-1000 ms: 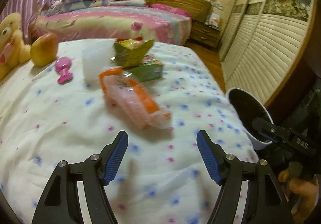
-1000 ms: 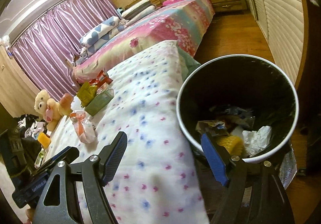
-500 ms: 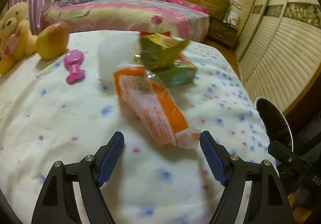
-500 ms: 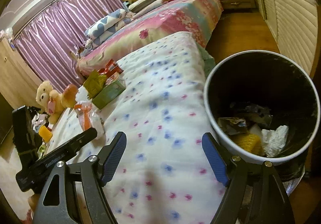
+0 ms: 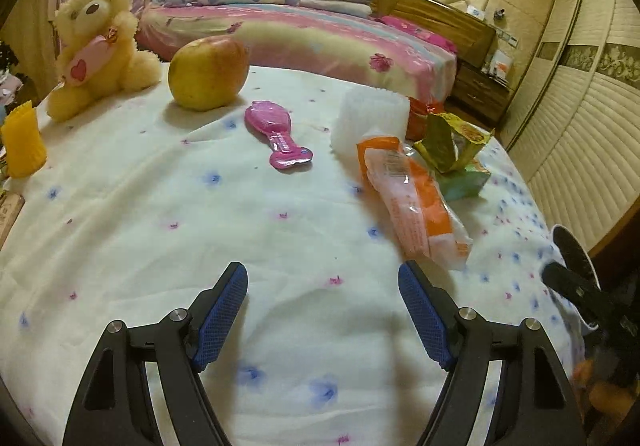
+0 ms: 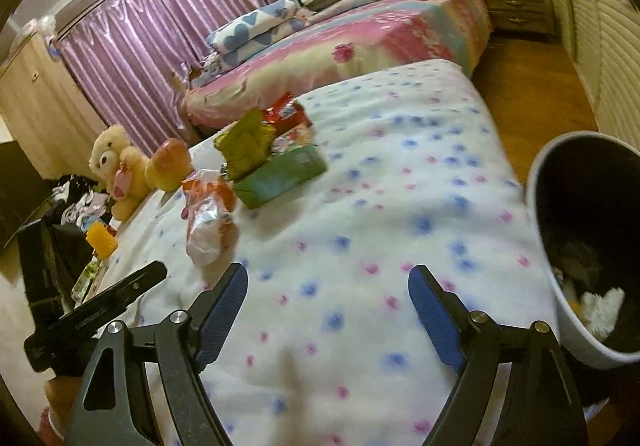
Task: Collect trash
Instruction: 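Grasp the clear orange-printed bag with the left gripper while the right grasps the yellow snack packet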
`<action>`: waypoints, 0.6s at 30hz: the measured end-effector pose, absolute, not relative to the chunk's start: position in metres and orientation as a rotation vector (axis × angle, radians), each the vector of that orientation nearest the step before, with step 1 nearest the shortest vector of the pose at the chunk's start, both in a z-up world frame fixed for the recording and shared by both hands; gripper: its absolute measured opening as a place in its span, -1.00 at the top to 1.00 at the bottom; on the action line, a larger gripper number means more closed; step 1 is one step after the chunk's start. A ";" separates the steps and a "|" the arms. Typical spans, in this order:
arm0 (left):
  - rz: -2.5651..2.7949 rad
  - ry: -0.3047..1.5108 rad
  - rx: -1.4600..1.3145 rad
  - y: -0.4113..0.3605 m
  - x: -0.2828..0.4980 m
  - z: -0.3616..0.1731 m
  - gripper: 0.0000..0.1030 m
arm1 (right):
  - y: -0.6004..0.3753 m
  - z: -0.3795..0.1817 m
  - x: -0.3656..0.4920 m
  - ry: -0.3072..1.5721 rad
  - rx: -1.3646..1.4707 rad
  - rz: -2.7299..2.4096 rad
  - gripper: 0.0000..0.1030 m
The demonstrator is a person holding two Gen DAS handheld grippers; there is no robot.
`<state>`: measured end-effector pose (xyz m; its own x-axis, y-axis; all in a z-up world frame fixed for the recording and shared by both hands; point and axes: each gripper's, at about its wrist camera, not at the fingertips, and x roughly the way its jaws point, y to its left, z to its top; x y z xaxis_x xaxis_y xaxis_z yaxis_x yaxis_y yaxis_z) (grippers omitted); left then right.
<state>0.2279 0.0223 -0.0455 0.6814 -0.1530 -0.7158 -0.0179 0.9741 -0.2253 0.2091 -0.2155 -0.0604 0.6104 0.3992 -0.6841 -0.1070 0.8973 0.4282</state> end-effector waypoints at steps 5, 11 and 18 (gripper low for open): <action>-0.160 0.818 -0.230 0.013 0.228 -0.042 -0.52 | -0.213 -0.060 0.224 0.863 0.347 0.294 -0.65; -0.180 0.809 -0.182 -0.015 0.250 -0.040 -0.52 | -0.225 -0.065 0.240 0.870 0.375 0.259 -0.65; -0.144 0.833 -0.173 -0.003 0.268 -0.050 0.44 | -0.214 -0.064 0.249 0.870 0.361 0.296 -0.65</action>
<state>0.2683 -0.0030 -0.0504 0.6645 -0.1946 -0.7215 0.0595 0.9762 -0.2085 0.2485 -0.2135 -0.0638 0.6112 0.3949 -0.6860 -0.1054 0.8996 0.4239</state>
